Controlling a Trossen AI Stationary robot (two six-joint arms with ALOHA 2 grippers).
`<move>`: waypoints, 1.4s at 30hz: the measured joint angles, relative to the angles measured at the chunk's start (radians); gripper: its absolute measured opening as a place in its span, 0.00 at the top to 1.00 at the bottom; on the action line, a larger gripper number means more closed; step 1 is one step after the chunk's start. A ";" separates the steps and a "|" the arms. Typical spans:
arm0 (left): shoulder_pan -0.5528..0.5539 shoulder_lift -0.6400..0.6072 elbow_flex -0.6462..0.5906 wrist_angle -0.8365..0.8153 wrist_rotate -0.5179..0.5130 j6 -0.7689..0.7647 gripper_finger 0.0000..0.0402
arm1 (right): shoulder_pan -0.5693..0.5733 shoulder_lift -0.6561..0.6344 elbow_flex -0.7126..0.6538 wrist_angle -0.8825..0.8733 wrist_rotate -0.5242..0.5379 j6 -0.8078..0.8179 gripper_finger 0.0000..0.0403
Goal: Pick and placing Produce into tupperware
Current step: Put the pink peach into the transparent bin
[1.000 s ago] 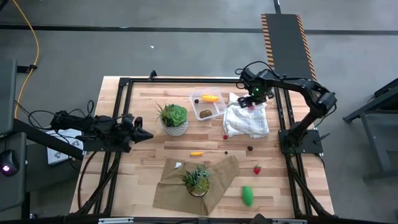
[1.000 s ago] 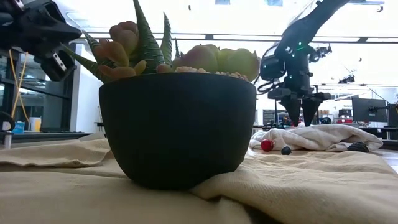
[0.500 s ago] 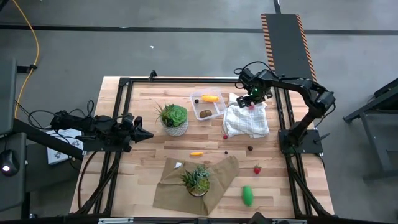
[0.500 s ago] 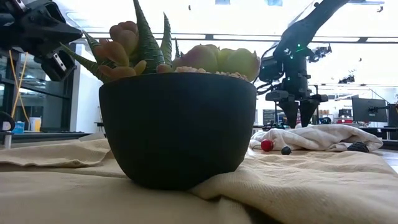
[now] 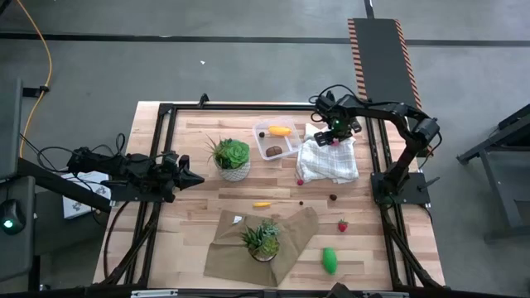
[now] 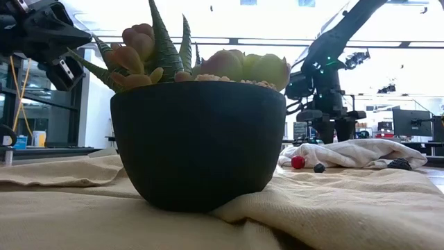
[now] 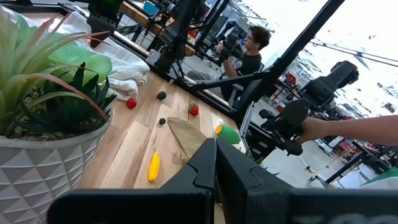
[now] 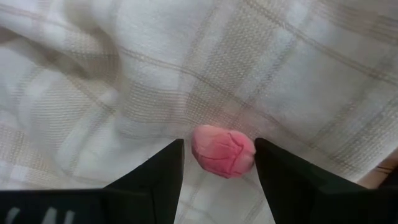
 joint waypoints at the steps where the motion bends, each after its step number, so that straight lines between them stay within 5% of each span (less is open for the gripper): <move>1: 0.000 0.000 0.000 0.000 0.000 0.000 1.00 | 0.000 0.000 0.000 0.002 0.003 0.000 0.53; 14: 0.000 0.000 0.000 -0.002 0.000 0.000 1.00 | 0.000 0.000 0.000 0.001 0.007 0.002 0.66; 29: 0.000 0.000 0.000 -0.001 0.000 0.000 1.00 | 0.000 -0.011 0.000 0.000 -0.001 -0.019 0.67; 42: 0.000 0.000 0.000 -0.002 0.000 0.000 1.00 | 0.012 -0.156 0.000 0.001 -0.039 0.003 0.67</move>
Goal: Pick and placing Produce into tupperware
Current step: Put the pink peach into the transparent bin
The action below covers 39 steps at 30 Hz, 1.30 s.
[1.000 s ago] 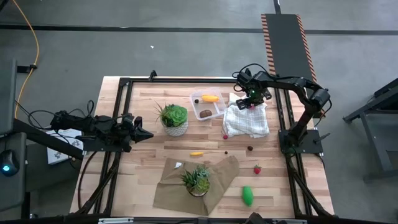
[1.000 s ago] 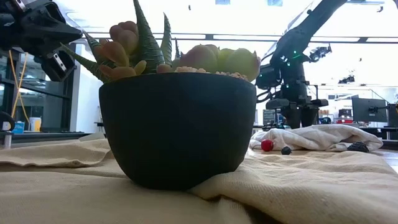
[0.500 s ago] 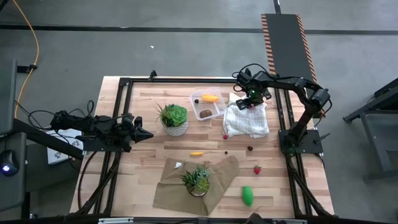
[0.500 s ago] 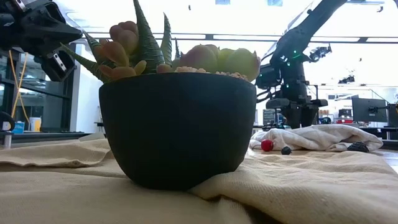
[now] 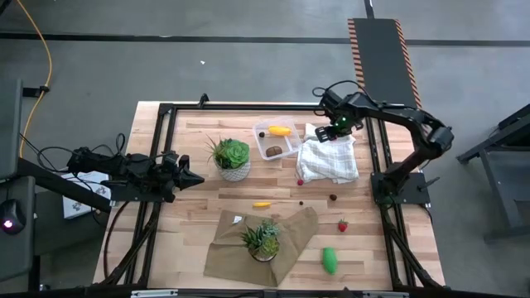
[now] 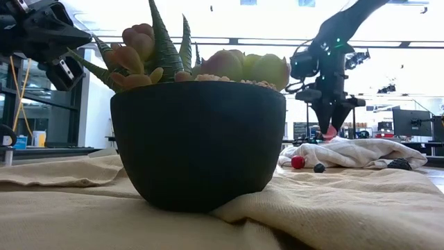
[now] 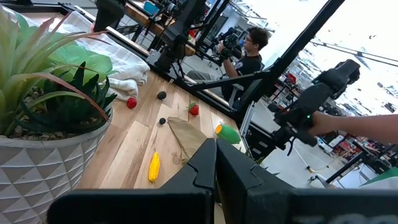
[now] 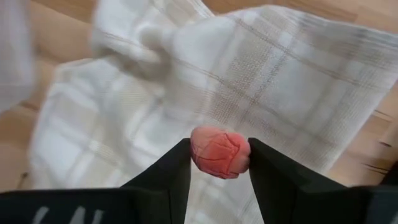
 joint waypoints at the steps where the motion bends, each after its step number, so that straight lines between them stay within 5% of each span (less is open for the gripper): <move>1: 0.000 0.000 0.000 0.000 0.000 0.000 1.00 | 0.005 -0.013 0.000 0.001 0.000 0.001 0.67; 22: 0.000 0.000 0.000 0.000 0.000 0.000 1.00 | 0.126 -0.346 0.000 0.035 -0.015 0.161 0.67; 39: 0.000 0.000 0.000 0.000 0.000 -0.001 1.00 | 0.221 -0.535 0.000 0.445 -0.014 0.281 0.67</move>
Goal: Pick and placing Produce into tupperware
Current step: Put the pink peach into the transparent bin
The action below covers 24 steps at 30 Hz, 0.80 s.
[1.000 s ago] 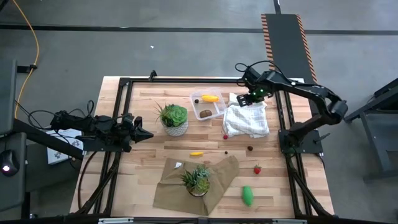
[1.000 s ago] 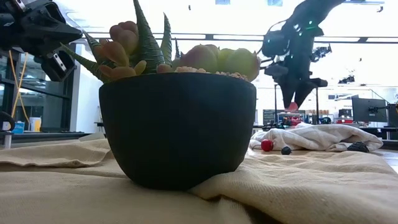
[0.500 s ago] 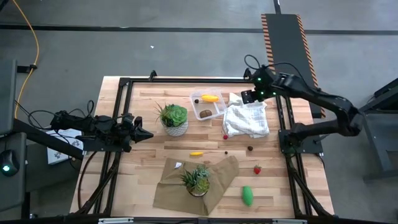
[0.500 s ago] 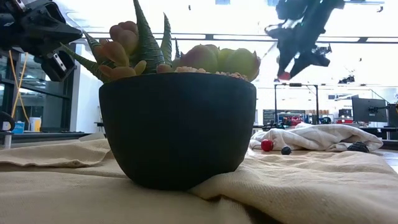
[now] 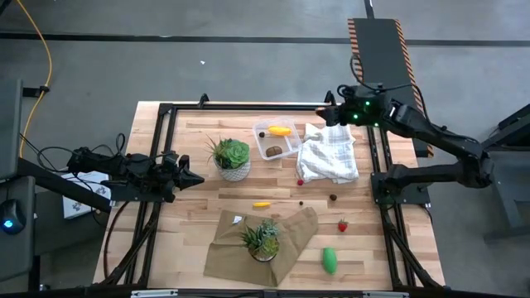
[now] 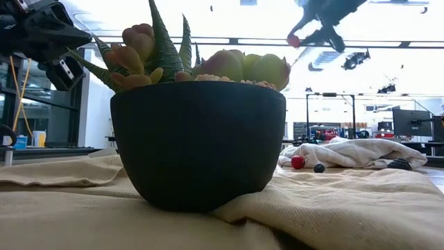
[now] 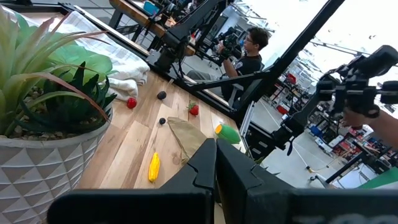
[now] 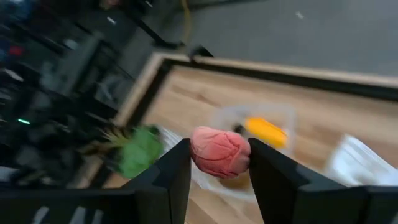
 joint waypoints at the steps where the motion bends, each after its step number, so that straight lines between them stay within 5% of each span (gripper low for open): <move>1: 0.000 0.000 0.000 0.000 0.000 0.000 1.00 | 0.005 0.000 0.000 0.032 0.000 0.000 0.67; 24: 0.000 0.000 0.000 -0.003 0.000 0.000 1.00 | -0.017 0.005 0.000 0.436 0.000 -0.091 0.67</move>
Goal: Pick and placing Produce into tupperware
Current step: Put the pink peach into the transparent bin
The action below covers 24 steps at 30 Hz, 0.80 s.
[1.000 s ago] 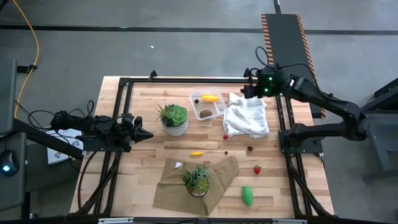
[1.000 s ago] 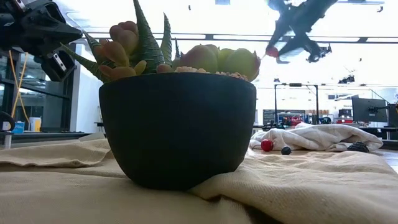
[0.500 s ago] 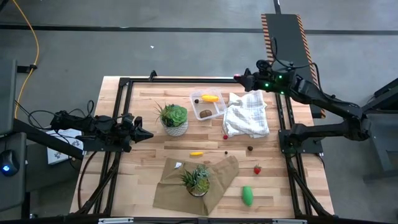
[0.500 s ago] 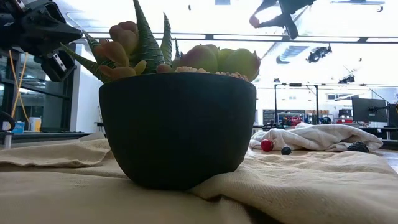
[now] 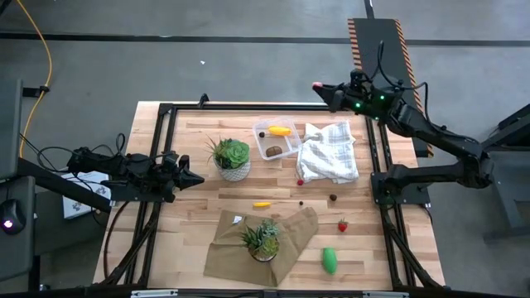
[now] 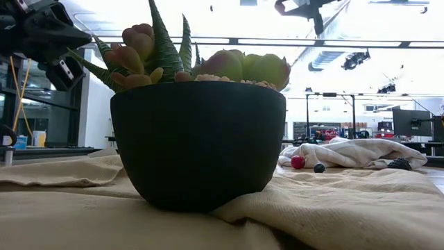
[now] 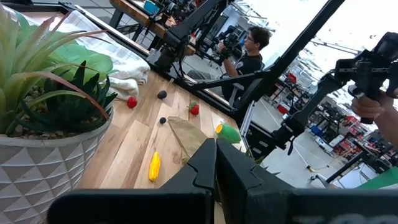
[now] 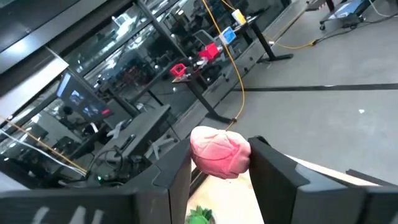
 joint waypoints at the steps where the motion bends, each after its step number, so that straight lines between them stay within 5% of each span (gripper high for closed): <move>1: 0.000 0.000 0.000 -0.002 0.000 0.000 1.00 | -0.005 0.000 0.000 0.000 0.000 -0.002 0.67; 9: 0.000 0.000 0.000 -0.002 0.002 -0.002 1.00 | -0.010 0.078 0.124 -0.072 0.000 -0.085 0.67; 24: 0.000 0.000 0.000 -0.002 0.002 -0.003 1.00 | -0.010 0.479 0.682 -0.678 0.000 -0.330 0.67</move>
